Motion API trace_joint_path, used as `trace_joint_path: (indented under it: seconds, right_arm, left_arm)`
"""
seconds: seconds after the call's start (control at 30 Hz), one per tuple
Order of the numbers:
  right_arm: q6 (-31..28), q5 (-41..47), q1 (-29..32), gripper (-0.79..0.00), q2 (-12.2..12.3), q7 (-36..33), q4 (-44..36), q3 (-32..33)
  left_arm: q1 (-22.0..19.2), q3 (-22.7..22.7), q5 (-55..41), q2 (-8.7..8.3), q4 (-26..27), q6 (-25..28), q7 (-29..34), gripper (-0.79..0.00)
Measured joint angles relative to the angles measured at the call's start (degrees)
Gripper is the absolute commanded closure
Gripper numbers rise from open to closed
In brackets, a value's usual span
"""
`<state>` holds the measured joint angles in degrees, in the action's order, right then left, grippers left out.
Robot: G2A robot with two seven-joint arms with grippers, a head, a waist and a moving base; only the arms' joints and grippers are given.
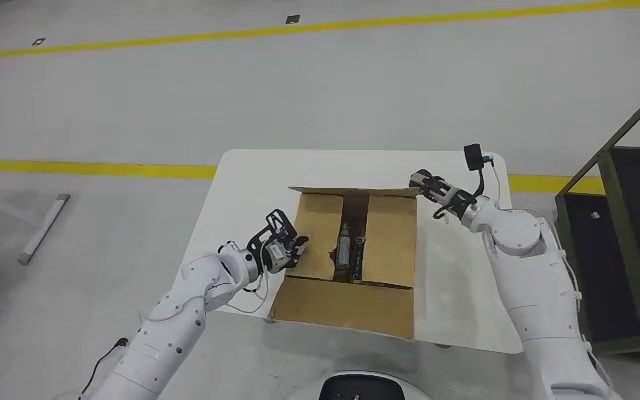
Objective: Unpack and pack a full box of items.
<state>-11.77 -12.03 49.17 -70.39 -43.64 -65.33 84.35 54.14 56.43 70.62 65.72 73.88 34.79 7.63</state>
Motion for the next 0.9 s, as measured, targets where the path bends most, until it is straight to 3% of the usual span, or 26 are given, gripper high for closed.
trace_joint_path:
  seconds: [0.03, 0.13, 0.17, 0.2, 0.5, 0.73, 0.9]
  right_arm:
    - [-0.1, -1.4, 0.9, 0.0, 0.2, 0.0, -1.6, 0.0]
    - [0.4, -4.8, 3.0, 0.0, 0.6, 0.1, -5.3, -0.6]
    - [0.5, -5.5, 3.5, 0.0, 0.6, 0.1, -6.2, -0.9]
    - [0.7, -6.1, 4.0, 0.0, 0.7, 0.1, -7.0, -1.2]
    - [1.7, -13.4, 8.4, 0.0, 1.0, 3.0, -13.0, -4.2]
    - [2.1, -14.8, 10.6, 0.0, 1.1, 4.2, -15.0, -5.8]
    - [2.5, -13.7, 11.1, 0.0, 1.1, 4.8, -14.7, -6.2]
  left_arm:
    - [0.1, 0.2, -0.1, 0.01, 0.0, -0.2, -0.1, -0.114]
    - [0.2, 0.9, -0.4, -0.09, 0.1, 0.0, -0.1, -0.246]
    - [0.3, 1.1, -0.5, -0.15, 0.1, 0.1, 0.0, -0.57]
    - [0.4, 1.4, -0.5, -0.22, 0.2, 0.3, 0.2, -0.785]
    - [4.4, 7.3, -3.8, -1.7, 4.0, 0.3, 4.5, -0.785]
    - [12.5, 16.4, -1.7, -4.07, 14.2, -0.2, 6.4, -0.785]
    - [16.8, 21.8, 5.8, -5.63, 17.8, 1.7, 6.1, -0.785]
